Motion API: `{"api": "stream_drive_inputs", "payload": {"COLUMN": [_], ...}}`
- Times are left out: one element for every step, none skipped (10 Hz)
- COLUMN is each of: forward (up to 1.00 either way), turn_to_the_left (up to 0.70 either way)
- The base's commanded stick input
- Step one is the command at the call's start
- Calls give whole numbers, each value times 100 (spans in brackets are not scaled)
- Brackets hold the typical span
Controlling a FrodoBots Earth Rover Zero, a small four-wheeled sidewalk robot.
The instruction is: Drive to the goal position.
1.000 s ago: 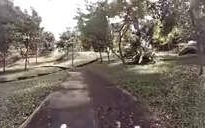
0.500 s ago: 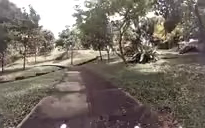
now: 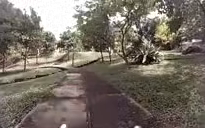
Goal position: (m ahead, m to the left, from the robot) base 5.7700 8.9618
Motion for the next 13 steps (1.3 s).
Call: {"api": "stream_drive_inputs", "payload": {"forward": [50,50,50,50,50,50,50,50,50,50,50,50,50], "turn_to_the_left": [35,48,0,0,34,35,12,0,49,29,10,34,50]}}
